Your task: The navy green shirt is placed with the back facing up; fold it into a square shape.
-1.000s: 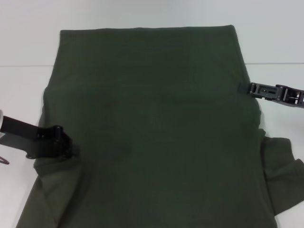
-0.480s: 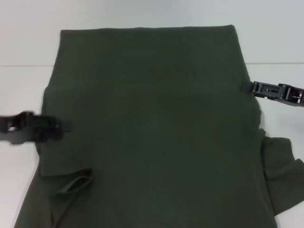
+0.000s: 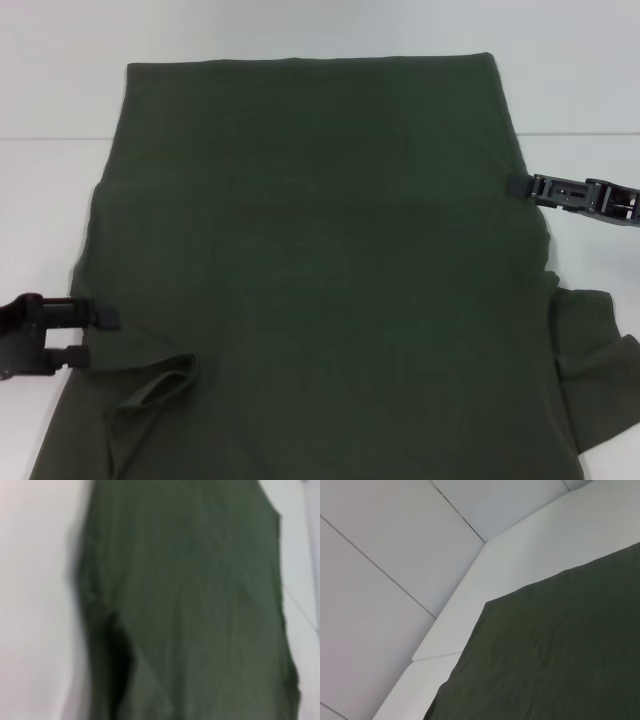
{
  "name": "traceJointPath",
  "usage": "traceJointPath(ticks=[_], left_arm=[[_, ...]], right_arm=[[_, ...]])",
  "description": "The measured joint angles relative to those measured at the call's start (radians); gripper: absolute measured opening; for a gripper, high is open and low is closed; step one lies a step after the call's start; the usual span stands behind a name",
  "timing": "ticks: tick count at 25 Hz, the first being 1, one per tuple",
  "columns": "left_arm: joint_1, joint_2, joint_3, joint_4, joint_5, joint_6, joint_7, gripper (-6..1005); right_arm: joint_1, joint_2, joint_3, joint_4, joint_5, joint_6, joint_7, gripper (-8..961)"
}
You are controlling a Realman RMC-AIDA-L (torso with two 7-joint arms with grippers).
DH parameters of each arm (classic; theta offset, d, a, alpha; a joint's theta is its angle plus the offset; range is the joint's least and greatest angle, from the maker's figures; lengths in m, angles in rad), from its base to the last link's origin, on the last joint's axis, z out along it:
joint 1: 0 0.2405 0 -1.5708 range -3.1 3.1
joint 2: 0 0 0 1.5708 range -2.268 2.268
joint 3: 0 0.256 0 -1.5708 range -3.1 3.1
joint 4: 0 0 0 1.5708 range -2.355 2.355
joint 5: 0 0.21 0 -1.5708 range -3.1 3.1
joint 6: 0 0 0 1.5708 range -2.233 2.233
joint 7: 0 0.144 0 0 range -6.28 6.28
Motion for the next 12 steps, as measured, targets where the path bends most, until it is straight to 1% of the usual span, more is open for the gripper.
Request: traceJointPath(ticks=[5, 12], left_arm=[[-0.005, -0.002, 0.001, -0.034, 0.039, -0.053, -0.024, 742], [-0.009, 0.003, 0.007, -0.074, 0.046, -0.122, -0.036, 742]], right_arm=[[-0.004, 0.000, 0.000, 0.000, 0.000, 0.000, 0.000, 941], [-0.009, 0.000, 0.000, 0.000, -0.001, 0.000, 0.000, 942]])
